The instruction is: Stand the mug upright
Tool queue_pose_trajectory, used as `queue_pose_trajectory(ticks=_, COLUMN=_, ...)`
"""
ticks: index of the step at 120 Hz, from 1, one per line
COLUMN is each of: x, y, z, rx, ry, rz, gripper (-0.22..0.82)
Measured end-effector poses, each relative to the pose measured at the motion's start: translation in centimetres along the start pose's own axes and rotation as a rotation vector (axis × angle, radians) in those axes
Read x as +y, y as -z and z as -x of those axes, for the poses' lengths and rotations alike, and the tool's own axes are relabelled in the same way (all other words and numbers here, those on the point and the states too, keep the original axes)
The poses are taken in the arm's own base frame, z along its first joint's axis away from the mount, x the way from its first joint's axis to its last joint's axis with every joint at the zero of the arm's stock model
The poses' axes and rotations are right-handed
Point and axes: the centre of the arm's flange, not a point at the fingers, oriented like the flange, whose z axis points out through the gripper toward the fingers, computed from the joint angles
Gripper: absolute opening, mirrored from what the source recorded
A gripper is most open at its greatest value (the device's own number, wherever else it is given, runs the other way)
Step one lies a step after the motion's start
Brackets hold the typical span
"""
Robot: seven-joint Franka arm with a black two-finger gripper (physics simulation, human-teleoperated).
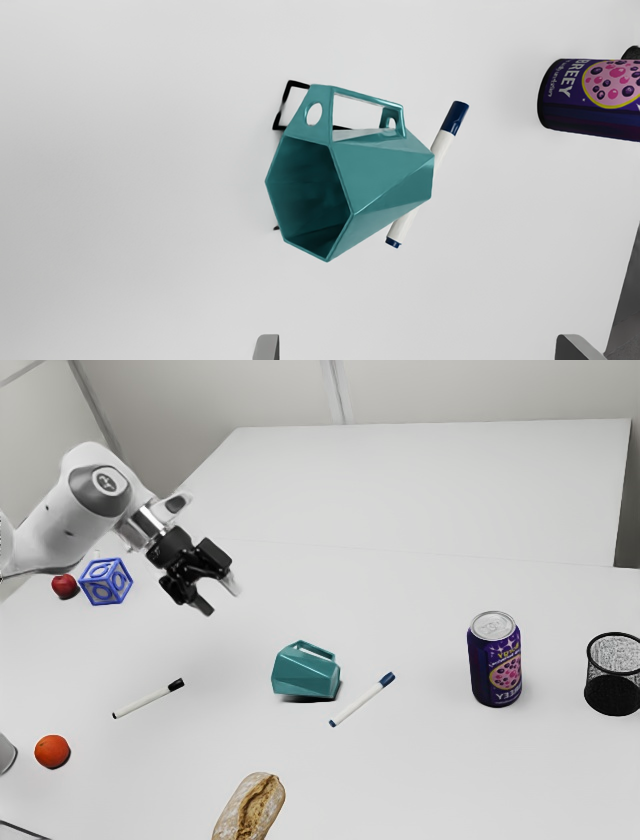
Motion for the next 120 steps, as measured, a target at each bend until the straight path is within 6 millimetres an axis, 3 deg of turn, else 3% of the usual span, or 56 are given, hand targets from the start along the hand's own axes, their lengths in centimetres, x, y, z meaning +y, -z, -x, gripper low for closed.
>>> queue_pose_trajectory(ticks=23, x=0.1, y=-4.2, z=-1.0, rx=0.02, ry=-0.051, rz=0.094, gripper=0.6)
queue_pose_trajectory(ticks=48, x=-2.2, y=-8.9, z=-2.5, rx=-0.004, ry=-0.054, rz=0.146, gripper=0.6)
queue_pose_trajectory(ticks=69, x=-3.4, y=-12.7, z=-1.1, rx=-0.002, ry=-0.014, rz=0.238, gripper=0.6)
queue_pose_trajectory(ticks=104, x=-3.2, y=-16.6, z=-0.6, rx=0.008, ry=-0.003, rz=0.348, gripper=0.6)
queue_pose_trajectory(ticks=108, x=-3.2, y=-16.8, z=-0.6, rx=0.009, ry=-0.005, rz=0.353, gripper=0.57)
queue_pose_trajectory(ticks=120, x=-3.1, y=-16.9, z=-0.7, rx=0.015, ry=-0.02, rz=0.362, gripper=0.29)
